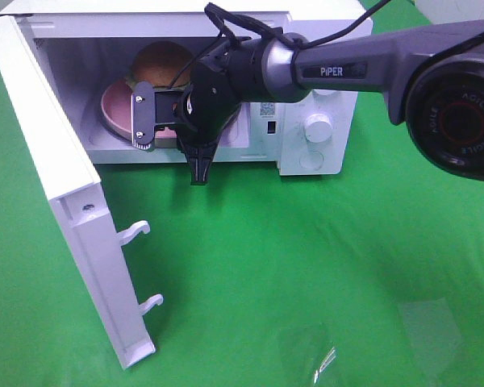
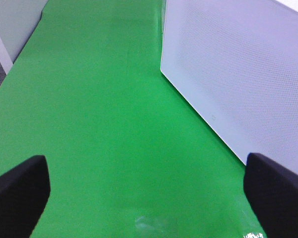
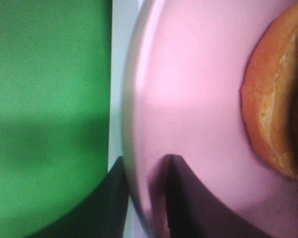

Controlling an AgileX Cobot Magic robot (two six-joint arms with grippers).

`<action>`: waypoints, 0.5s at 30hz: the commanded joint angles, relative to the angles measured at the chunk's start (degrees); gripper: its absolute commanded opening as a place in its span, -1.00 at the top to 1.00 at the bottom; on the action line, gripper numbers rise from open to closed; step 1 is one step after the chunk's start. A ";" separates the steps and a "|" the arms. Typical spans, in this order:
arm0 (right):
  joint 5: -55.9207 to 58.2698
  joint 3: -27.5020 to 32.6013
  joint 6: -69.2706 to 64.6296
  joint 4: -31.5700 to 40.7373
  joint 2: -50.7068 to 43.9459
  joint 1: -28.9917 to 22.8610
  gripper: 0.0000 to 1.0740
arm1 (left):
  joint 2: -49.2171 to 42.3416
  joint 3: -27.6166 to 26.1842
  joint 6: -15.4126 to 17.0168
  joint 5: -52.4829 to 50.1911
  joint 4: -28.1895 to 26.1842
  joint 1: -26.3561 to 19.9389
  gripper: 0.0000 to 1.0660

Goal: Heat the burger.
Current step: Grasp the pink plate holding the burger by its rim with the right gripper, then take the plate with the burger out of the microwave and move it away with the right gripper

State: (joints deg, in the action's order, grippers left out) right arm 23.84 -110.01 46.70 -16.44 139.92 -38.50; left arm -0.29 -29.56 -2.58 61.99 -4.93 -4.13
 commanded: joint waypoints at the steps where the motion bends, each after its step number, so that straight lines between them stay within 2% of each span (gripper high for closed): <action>1: 3.32 0.23 -0.29 0.80 0.52 0.29 0.94 | -0.23 0.00 0.06 -0.63 -0.17 -0.06 -0.83; 2: 4.58 0.29 -0.29 2.01 0.00 0.23 1.00 | -0.23 0.00 0.06 -0.63 -0.17 -0.06 -0.83; 9: 7.10 0.86 -0.23 2.23 -2.06 -0.57 1.00 | -0.23 0.00 0.06 -0.63 -0.17 -0.06 -0.83; 15: 8.19 4.41 1.60 1.43 -5.33 -0.86 1.00 | -0.23 0.00 0.06 -0.63 -0.17 -0.06 -0.83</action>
State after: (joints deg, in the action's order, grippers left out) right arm 28.59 -107.31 48.30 -15.87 135.91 -39.59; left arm -0.29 -29.56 -2.58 61.99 -4.93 -4.13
